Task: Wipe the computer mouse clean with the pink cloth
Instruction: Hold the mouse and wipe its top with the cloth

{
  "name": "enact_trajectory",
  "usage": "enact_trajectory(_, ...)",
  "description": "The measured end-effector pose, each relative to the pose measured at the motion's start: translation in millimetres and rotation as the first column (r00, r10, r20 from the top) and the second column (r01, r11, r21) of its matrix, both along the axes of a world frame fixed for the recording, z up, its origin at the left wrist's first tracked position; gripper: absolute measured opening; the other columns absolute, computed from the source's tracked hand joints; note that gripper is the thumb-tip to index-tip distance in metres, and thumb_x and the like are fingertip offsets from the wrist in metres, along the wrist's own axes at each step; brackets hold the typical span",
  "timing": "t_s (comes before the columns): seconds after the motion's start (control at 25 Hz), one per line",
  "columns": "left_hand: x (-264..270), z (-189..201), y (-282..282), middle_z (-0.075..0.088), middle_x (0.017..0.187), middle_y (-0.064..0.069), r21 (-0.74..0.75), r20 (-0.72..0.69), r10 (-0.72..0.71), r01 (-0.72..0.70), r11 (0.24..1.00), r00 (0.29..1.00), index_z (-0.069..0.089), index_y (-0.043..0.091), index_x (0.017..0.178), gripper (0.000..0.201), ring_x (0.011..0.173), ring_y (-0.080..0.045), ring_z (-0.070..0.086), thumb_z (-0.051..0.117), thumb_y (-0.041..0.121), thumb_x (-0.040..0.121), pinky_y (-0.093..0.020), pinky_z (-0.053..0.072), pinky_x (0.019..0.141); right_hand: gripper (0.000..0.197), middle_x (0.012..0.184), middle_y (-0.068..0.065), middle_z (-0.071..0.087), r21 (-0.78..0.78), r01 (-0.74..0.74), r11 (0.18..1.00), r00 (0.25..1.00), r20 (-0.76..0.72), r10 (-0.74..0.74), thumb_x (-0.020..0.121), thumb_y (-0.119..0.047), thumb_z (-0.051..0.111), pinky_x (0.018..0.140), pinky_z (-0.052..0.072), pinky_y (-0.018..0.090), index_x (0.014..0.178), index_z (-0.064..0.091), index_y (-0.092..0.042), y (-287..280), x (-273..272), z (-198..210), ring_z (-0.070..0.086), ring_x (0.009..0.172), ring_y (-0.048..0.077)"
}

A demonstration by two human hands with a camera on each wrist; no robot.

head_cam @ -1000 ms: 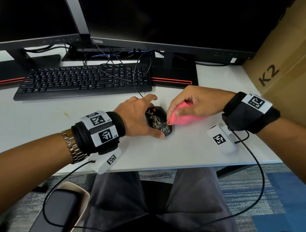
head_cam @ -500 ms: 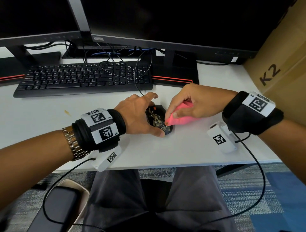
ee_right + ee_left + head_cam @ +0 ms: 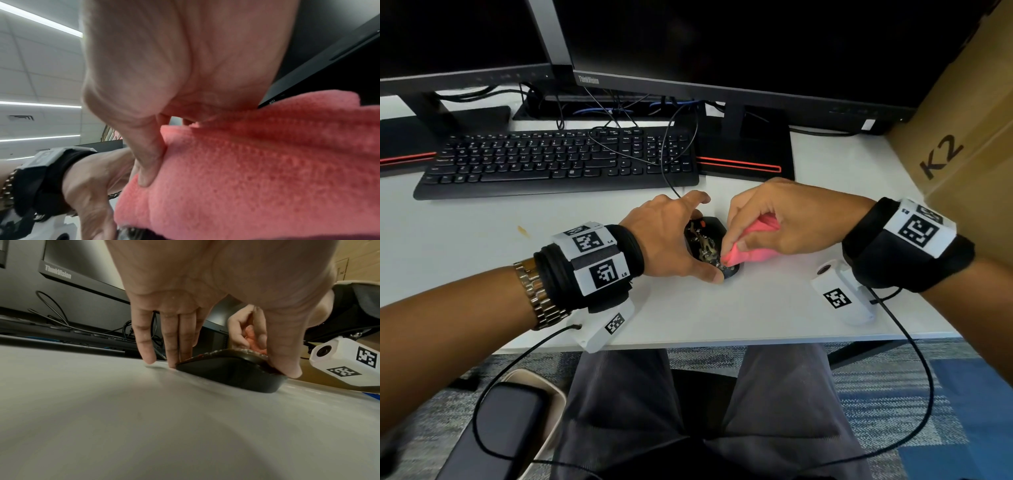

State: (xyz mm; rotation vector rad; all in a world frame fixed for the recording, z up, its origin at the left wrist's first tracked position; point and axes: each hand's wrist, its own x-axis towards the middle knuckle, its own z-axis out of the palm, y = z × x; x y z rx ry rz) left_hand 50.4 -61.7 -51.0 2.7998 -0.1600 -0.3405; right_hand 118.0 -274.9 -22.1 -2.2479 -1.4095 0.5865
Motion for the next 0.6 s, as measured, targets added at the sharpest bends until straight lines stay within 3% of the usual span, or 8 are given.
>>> enact_trajectory(0.24, -1, 0, 0, 0.057, 0.137, 0.011, -0.008, -0.006, 0.0, 0.0, 1.0, 1.0, 0.025, 0.034, 0.147, 0.119, 0.126, -0.02, 0.047, 0.076, 0.075, 0.048, -0.038, 0.043, 0.103, 0.019, 0.1, -0.014, 0.072, 0.055, 0.074, 0.996, 0.997, 0.024, -0.076, 0.096, -0.021, 0.071, 0.08, 0.044, 0.01, 0.109, 0.081, -0.03, -3, 9, -2, 0.065, 0.097, 0.005)
enact_trajectory(0.44, -1, 1, -1, 0.057, 0.138, 0.012, -0.007, -0.002, -0.001, 0.001, 1.0, 1.0, 0.025, 0.033, 0.147, 0.118, 0.127, -0.02, 0.046, 0.077, 0.073, 0.049, -0.039, 0.042, 0.104, 0.019, 0.097, -0.014, 0.069, -0.019, 0.042, 0.999, 0.999, -0.002, -0.042, 0.096, -0.018, 0.071, 0.078, 0.039, 0.004, 0.107, 0.082, -0.03, -11, 0, -5, 0.062, 0.089, -0.003)
enact_trajectory(0.6, -1, 1, -1, 0.057, 0.138, 0.012, -0.005, -0.002, -0.001, 0.001, 1.0, 1.0, 0.025, 0.034, 0.146, 0.117, 0.127, -0.021, 0.046, 0.077, 0.074, 0.049, -0.039, 0.042, 0.104, 0.019, 0.097, -0.011, 0.071, 0.057, 0.073, 0.996, 0.997, -0.005, -0.073, 0.096, -0.017, 0.072, 0.073, 0.04, 0.004, 0.109, 0.082, -0.027, -10, 1, -3, 0.061, 0.086, -0.005)
